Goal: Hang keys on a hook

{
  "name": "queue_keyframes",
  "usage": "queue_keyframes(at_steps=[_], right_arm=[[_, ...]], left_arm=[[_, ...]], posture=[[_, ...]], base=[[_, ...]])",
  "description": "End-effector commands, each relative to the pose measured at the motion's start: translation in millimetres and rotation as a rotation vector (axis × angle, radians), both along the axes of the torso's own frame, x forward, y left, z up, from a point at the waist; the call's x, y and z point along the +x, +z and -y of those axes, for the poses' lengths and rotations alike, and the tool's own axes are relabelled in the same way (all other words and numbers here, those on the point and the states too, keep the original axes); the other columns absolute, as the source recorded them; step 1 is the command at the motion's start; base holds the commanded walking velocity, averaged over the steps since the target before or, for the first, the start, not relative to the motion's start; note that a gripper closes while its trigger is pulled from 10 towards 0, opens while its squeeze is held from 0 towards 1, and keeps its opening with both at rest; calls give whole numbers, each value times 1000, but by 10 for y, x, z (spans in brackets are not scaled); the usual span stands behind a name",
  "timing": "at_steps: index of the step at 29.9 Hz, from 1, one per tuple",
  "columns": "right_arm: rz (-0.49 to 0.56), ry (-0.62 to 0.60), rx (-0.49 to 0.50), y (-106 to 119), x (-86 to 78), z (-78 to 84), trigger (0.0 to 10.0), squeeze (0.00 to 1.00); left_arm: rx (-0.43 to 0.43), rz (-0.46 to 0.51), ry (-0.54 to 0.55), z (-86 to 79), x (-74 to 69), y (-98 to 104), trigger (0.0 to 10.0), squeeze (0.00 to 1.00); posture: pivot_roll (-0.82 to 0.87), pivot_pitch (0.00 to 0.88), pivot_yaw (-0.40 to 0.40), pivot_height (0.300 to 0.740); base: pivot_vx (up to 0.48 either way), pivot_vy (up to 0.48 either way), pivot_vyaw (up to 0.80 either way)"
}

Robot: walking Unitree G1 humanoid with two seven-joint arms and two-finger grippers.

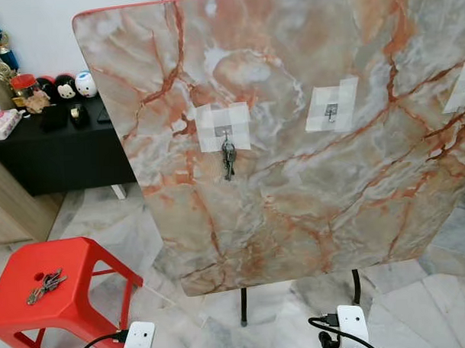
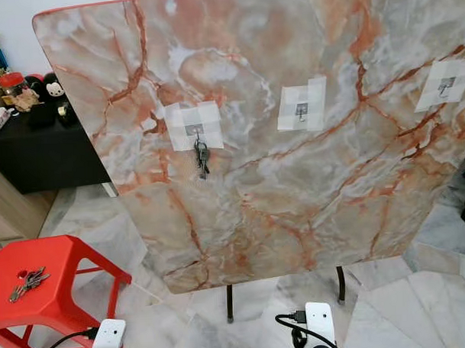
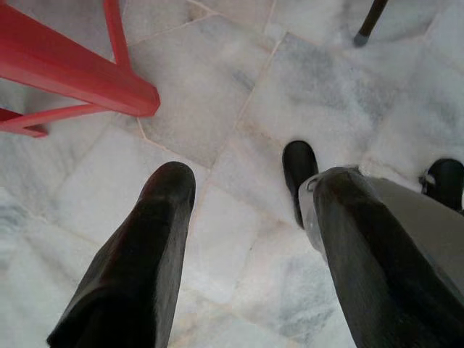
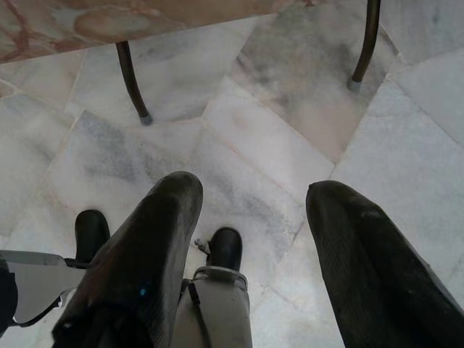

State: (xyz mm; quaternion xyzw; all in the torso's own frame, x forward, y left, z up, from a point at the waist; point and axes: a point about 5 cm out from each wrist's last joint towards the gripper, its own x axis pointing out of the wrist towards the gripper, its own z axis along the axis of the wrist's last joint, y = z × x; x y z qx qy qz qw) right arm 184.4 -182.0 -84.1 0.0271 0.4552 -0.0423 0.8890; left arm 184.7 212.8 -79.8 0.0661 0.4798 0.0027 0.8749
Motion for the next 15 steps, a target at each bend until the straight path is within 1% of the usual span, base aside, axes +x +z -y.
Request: queue_keyframes(at_steps=[1, 3, 5, 10, 15], right_arm=[[-27, 5, 1, -31, -58, -10, 10000, 0], [-27, 5, 0, -32, -60, -10, 10000, 0], [-28, 5, 0, -33, -62, -10, 10000, 0], [-31, 10, 3, -42, -81, -22, 10000, 0], [-28, 8, 11, -45, -86, -36, 10000, 0]], left_arm=[[8, -52, 5, -1, -92, -49, 10000, 0], [8, -53, -1, 2, -94, -50, 10000, 0], [10, -54, -2, 1, -97, -51, 10000, 0], [17, -63, 17, -24, -139, -66, 10000, 0], [30, -73, 6, -38, -158, -72, 10000, 0]], posture=[[37, 0, 37, 740], [37, 0, 37, 740], [39, 0, 38, 740], [40, 0, 40, 740], [38, 0, 43, 740]], base=[[0, 0, 0], [0, 0, 0], [0, 341, 0], [0, 442, 0], [0, 480, 0]])
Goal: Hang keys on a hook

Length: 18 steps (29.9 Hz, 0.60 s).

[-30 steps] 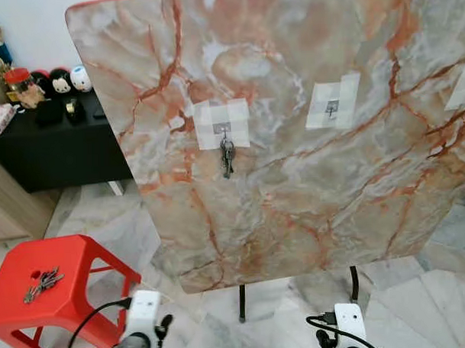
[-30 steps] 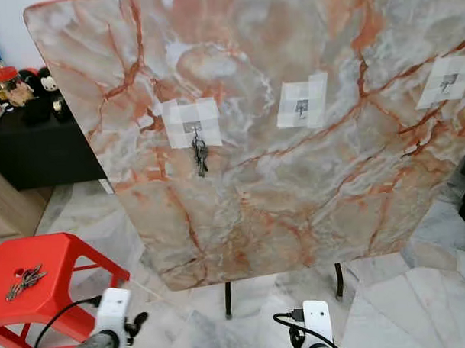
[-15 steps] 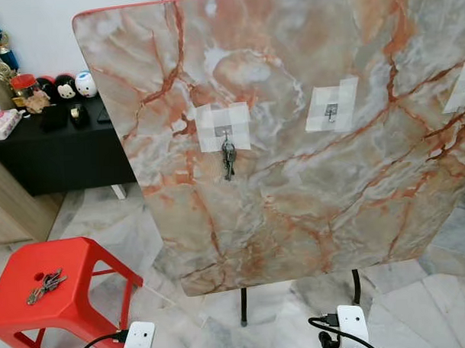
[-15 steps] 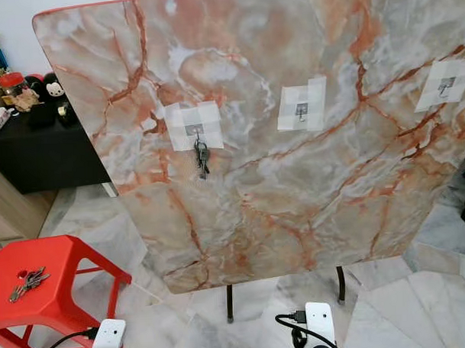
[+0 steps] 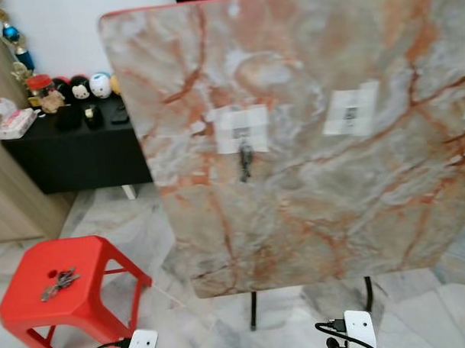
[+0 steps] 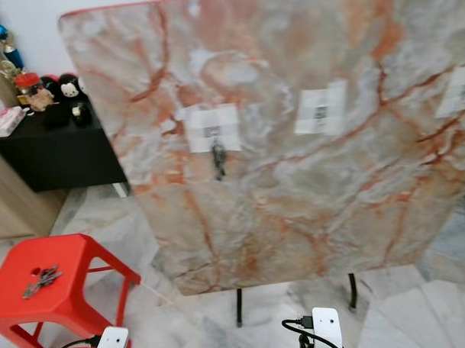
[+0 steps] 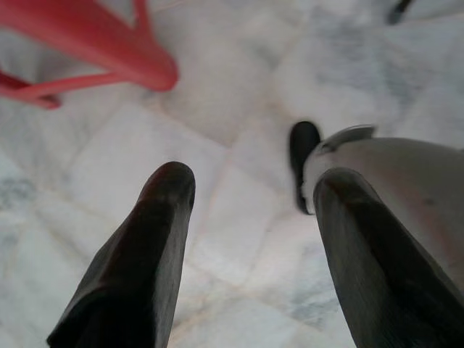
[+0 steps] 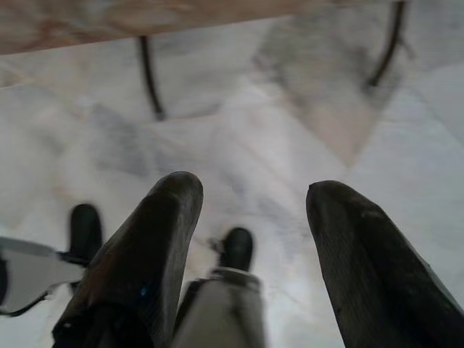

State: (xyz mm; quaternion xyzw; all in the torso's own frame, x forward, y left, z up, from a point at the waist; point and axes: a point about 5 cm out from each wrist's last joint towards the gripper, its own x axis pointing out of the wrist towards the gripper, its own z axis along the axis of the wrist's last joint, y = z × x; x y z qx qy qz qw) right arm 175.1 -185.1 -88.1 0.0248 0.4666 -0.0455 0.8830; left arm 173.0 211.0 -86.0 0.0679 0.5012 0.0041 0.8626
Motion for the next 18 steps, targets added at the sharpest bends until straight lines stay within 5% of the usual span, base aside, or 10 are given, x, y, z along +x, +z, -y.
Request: queue_keyframes(at_steps=[1, 6, 13, 18], right_arm=[[-3, 12, 15, -5, 6, -68, 10000, 0], [-3, 43, -6, -1, 15, -65, 10000, 0], [2, 35, 7, 7, 34, -73, 10000, 0], [5, 21, 8, 17, 57, -64, 10000, 0]], left_arm=[[24, -24, 5, -58, -44, -11, 10000, 0], [24, -24, 9, -56, -49, -14, 10000, 0], [25, -24, 16, -63, -47, -12, 10000, 0], [21, -18, 41, -71, -30, -3, 10000, 0]], posture=[[37, 0, 44, 740], [37, 0, 45, 740], [43, 0, 47, 740], [55, 0, 44, 740]], base=[[0, 480, 0], [0, 480, 0], [0, 480, 687], [0, 480, 85]])
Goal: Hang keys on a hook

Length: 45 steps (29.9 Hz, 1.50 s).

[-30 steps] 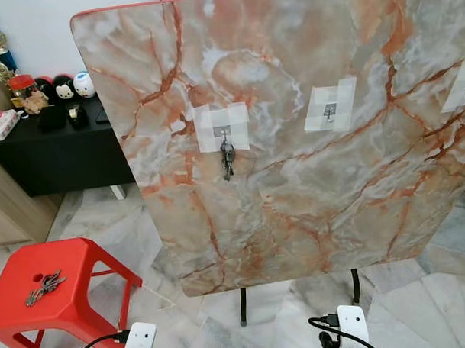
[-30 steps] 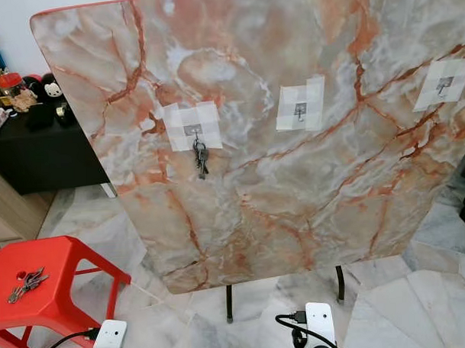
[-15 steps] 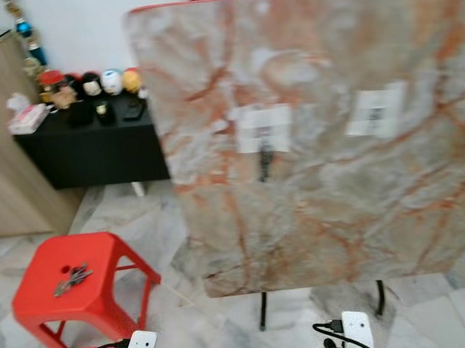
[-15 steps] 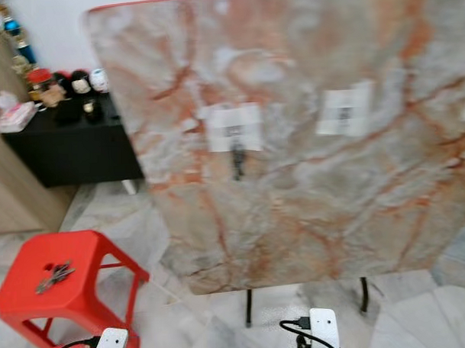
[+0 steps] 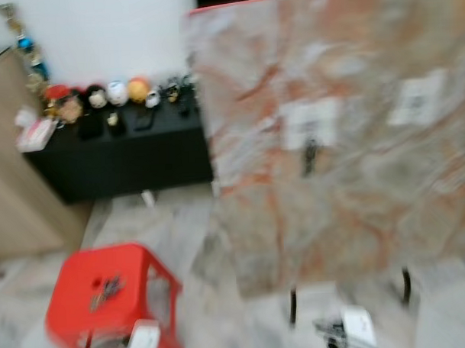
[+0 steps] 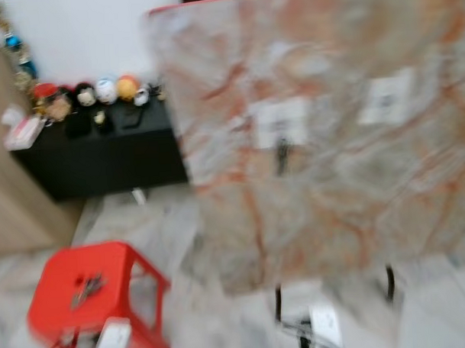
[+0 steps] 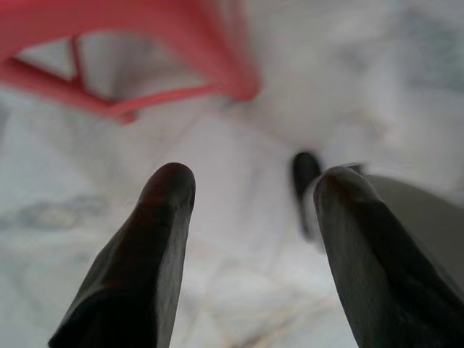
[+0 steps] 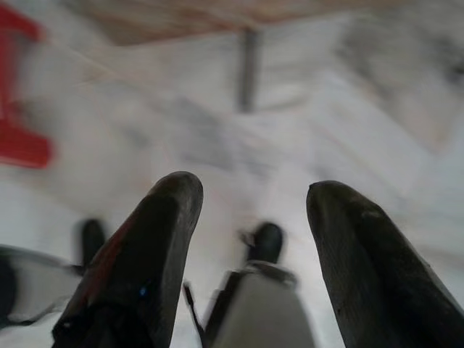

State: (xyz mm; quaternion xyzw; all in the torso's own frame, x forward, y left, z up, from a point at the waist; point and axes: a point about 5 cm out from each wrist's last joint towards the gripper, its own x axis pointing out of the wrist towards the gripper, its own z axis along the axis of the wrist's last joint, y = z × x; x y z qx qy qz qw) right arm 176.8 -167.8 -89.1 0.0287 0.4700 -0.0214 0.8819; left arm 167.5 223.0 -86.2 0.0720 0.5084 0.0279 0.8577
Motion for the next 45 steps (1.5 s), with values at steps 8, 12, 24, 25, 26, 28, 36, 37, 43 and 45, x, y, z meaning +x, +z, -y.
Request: queue_keyframes(at_steps=[8, 12, 24, 25, 26, 28, 36, 37, 43, 45], right_arm=[[21, -43, -8, 31, 45, 103, 10000, 0], [20, -35, -15, 33, 47, 112, 10000, 0], [16, -2, -35, 37, 53, 130, 10000, 0], [16, -6, -34, 36, 52, 130, 10000, 0], [16, -8, -33, 36, 52, 130, 10000, 0], [16, -16, -30, 35, 50, 130, 10000, 0], [19, -33, -27, 33, 42, 134, 10000, 0], [19, -34, -26, 32, 41, 133, 10000, 0], [23, -48, -23, 29, 32, 135, 10000, 0], [23, -48, -22, 28, 30, 135, 10000, 0]], left_arm=[[-9, -2, 27, 18, 22, 3, 10000, 0], [-11, -3, 33, 14, 14, 0, 10000, 0], [-14, -5, 48, 13, -7, -9, 10000, 0], [-13, -5, 48, 14, -7, -9, 10000, 0], [-12, -4, 46, 15, -5, -8, 10000, 0], [-12, -3, 44, 16, -4, -8, 10000, 0], [-10, -7, 36, 22, -22, -16, 10000, 0], [-10, -7, 32, 22, -23, -17, 10000, 0], [-9, -17, 29, 20, -69, -35, 10000, 0], [-17, -7, 47, 22, -69, -35, 10000, 0]], posture=[[63, 7, 40, 740], [64, 19, 37, 740], [65, 47, 30, 740], [65, 47, 30, 740], [63, 47, 30, 740], [63, 48, 29, 740], [65, 35, 27, 740], [63, 35, 28, 740], [66, 16, 26, 740], [67, 13, 25, 740]], base=[[0, 480, 0], [0, 480, 0], [0, 449, 586], [0, 330, 631], [0, 0, 0], [0, 0, 0], [0, 0, 0], [0, 0, 0], [0, 0, 0], [0, 126, 0]])
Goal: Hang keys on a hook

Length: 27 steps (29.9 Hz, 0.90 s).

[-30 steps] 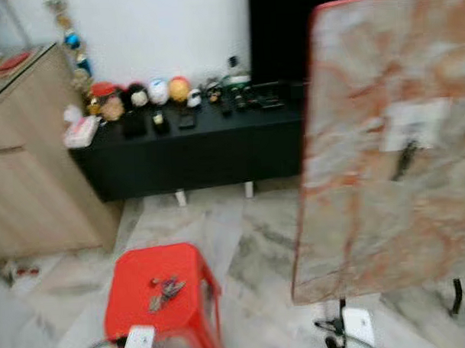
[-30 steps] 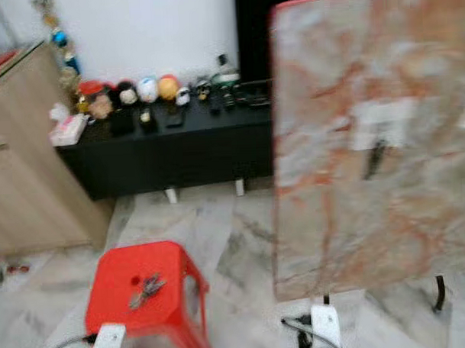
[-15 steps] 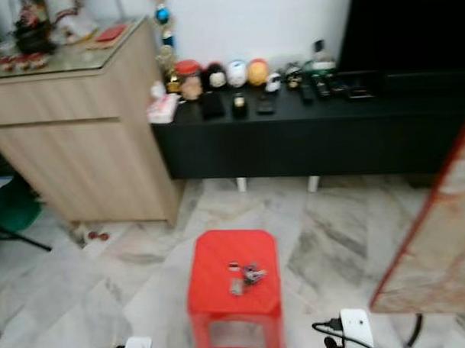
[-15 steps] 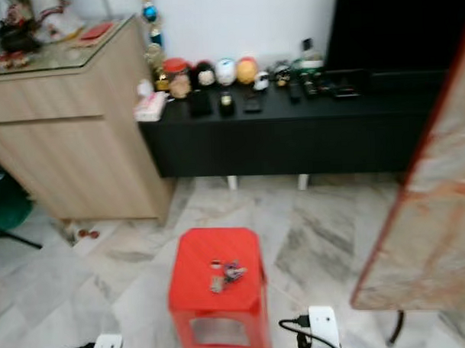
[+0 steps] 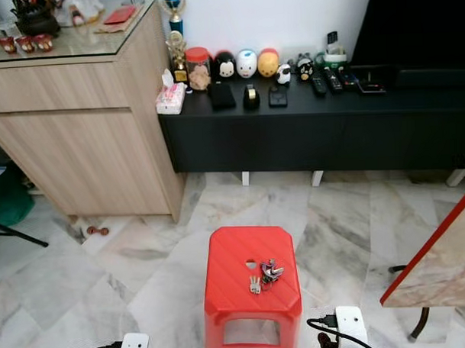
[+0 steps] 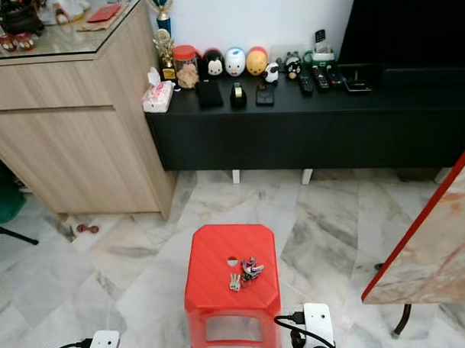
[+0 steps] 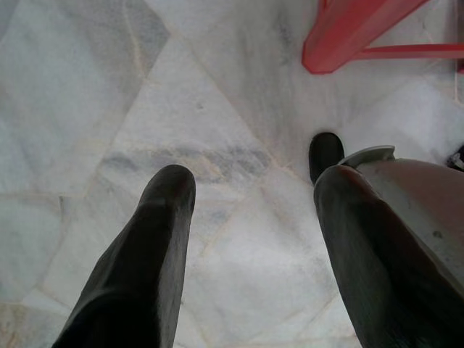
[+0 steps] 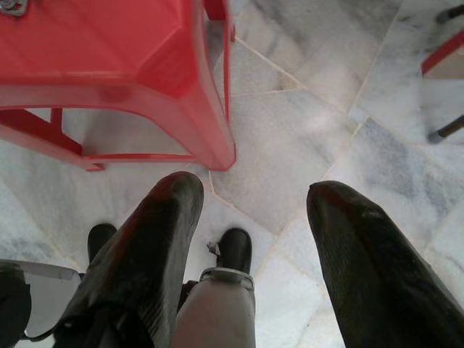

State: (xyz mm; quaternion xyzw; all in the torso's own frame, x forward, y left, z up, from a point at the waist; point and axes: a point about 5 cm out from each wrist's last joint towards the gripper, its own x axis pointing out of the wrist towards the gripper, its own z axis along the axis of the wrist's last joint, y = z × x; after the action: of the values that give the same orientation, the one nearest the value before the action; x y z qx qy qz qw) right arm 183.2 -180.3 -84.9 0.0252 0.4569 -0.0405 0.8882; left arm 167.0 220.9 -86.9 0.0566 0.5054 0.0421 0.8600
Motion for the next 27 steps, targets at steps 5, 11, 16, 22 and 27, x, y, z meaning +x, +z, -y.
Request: queue_keyframes(at_steps=[5, 11, 16, 22, 27], right_arm=[[-3, -18, 3, -13, -31, 11, 10000, 0], [8, -34, -2, -7, -23, 10, 10000, 0], [8, -38, 0, -6, -21, 11, 10000, 0], [8, -31, -1, -4, -17, 12, 10000, 0], [10, -30, 0, -2, -13, 14, 10000, 0]], left_arm=[[1, -8, -3, 5, -46, -20, 10000, 0], [-1, 2, -7, 14, -18, -10, 10000, 0], [-2, 2, -3, 16, -18, -10, 10000, 0], [-2, 0, 2, 7, -28, -13, 10000, 0], [-3, 2, 18, 1, -30, -12, 10000, 0]], posture=[[68, 17, 26, 740], [63, 31, 26, 740], [66, 41, 25, 740], [67, 44, 23, 740], [69, 43, 23, 740]], base=[[0, 252, 0], [0, 250, 0], [0, 253, 0], [0, 252, 0], [0, 250, 0]])
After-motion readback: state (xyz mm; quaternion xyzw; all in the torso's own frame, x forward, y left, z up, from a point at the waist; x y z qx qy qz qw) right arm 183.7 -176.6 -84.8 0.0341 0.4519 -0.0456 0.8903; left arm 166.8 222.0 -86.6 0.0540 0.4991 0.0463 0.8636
